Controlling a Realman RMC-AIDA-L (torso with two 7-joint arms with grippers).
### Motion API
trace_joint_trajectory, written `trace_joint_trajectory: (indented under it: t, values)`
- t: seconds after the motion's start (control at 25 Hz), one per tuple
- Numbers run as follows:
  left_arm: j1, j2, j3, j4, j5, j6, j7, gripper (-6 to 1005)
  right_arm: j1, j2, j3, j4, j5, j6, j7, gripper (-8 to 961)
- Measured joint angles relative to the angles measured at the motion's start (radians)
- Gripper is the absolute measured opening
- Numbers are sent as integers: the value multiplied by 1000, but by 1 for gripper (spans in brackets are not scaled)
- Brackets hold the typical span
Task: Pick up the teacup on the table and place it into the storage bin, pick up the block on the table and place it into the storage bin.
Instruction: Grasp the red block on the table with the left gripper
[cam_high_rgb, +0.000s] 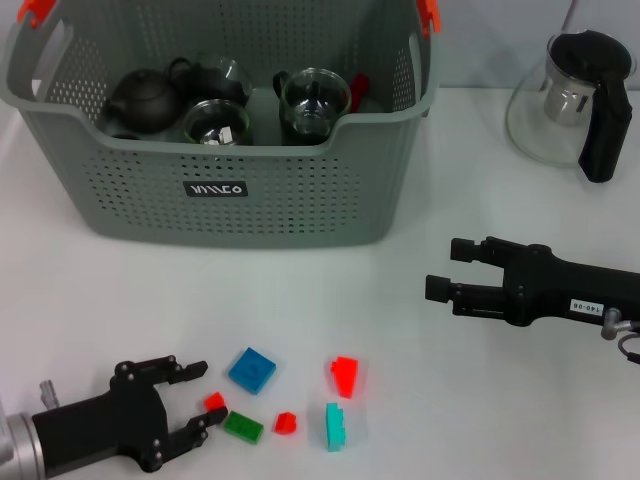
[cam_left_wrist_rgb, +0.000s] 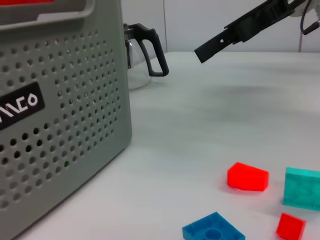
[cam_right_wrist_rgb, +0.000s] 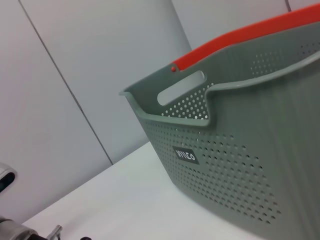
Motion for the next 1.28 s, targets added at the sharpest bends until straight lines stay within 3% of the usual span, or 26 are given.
trace_joint_trajectory:
  t: [0.4,0.64,0.84,1.08,1.28]
  values:
    - [0,2,-2,3,-1,1,8,419,1,-1,0,0,-1,0,0,927]
    - [-4,3,-4,7,0,10,8,189,1,-2,0,0,-1,0,0,927]
    - [-12,3,-3,8,4,11,-6,163,1,-3,0,0,0,-1,0,927]
    - [-15,6,-23,12,-11,18,-28,58,0,-3,0,0,0,-2,0,927]
    - [-13,8,-59,9,-19,43,-25,74,1,-3,0,0,0,-1,0,927]
